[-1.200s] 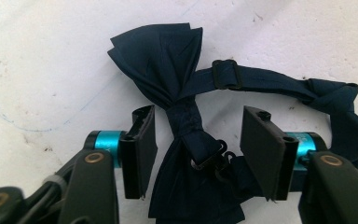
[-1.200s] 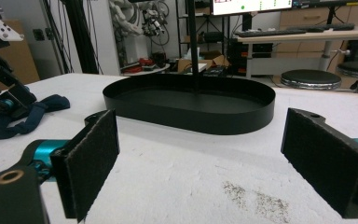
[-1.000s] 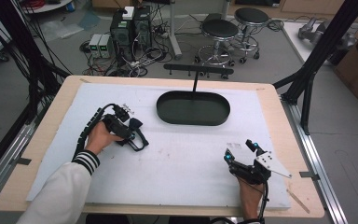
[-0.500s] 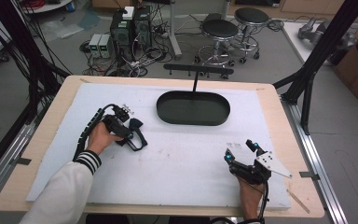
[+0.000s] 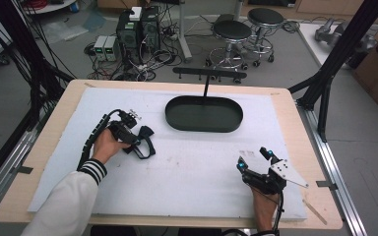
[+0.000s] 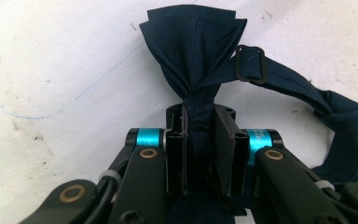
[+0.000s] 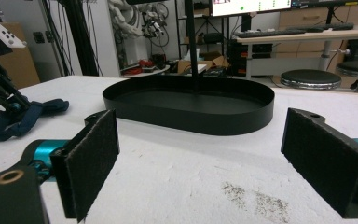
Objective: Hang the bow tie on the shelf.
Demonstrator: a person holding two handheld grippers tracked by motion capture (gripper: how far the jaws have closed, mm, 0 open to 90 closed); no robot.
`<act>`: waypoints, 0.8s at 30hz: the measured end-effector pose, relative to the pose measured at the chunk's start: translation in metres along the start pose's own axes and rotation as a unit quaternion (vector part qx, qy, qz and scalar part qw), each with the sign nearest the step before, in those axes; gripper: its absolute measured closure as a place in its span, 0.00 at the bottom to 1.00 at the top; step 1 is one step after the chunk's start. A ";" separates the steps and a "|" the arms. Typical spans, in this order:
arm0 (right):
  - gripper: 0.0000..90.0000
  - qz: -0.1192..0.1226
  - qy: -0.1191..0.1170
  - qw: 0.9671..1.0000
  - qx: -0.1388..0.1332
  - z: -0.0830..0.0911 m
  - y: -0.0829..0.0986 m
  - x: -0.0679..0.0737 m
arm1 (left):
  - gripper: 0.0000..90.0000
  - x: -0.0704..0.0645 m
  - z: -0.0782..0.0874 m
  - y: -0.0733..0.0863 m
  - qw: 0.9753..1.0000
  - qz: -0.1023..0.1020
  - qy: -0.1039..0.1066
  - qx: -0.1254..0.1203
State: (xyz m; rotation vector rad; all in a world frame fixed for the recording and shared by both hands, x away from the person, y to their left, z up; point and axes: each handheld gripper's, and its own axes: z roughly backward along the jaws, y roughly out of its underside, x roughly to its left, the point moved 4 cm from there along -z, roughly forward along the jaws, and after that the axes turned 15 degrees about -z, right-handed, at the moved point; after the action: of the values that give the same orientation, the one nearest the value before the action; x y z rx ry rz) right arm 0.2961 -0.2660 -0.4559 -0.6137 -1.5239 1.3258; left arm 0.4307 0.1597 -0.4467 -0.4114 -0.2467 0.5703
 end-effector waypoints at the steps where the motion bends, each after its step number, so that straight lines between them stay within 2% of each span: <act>1: 0.11 0.000 0.000 1.000 0.000 0.000 0.000 0.000 | 0.84 0.000 0.000 0.000 1.000 0.000 0.000 0.000; 4: 0.11 0.000 -0.001 1.000 0.000 0.000 0.000 0.000 | 0.84 0.000 0.003 -0.001 1.000 -0.002 -0.003 -0.004; 7: 0.11 0.000 0.000 1.000 0.000 0.000 0.000 0.000 | 0.84 0.001 0.009 -0.003 0.999 -0.008 -0.024 -0.024; 15: 0.11 0.000 0.000 1.000 0.000 0.000 0.000 0.000 | 0.84 0.004 0.023 -0.007 0.997 -0.007 -0.046 -0.063; 16: 0.11 0.000 0.000 1.000 0.000 0.000 0.000 0.000 | 0.84 0.004 0.027 -0.009 0.995 -0.009 -0.054 -0.080; 19: 0.11 0.001 0.000 1.000 0.000 0.000 0.000 0.000 | 0.84 0.005 0.034 -0.012 0.992 -0.004 -0.062 -0.111; 21: 0.12 0.001 0.000 1.000 0.000 0.000 0.000 0.000 | 0.84 0.006 0.040 -0.014 0.988 -0.006 -0.070 -0.135; 23: 0.12 0.000 0.000 1.000 -0.001 0.000 0.000 0.000 | 0.84 0.006 0.045 -0.016 0.985 0.001 -0.078 -0.157; 24: 0.11 0.001 0.000 1.000 0.000 0.000 0.000 0.000 | 0.84 0.006 0.048 -0.017 0.983 -0.005 -0.081 -0.167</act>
State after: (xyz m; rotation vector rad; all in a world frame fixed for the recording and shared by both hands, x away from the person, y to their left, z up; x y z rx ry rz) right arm 0.2961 -0.2657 -0.4559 -0.6157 -1.5242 1.3261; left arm 0.4276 0.1645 -0.3959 -0.6881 -0.5047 0.5540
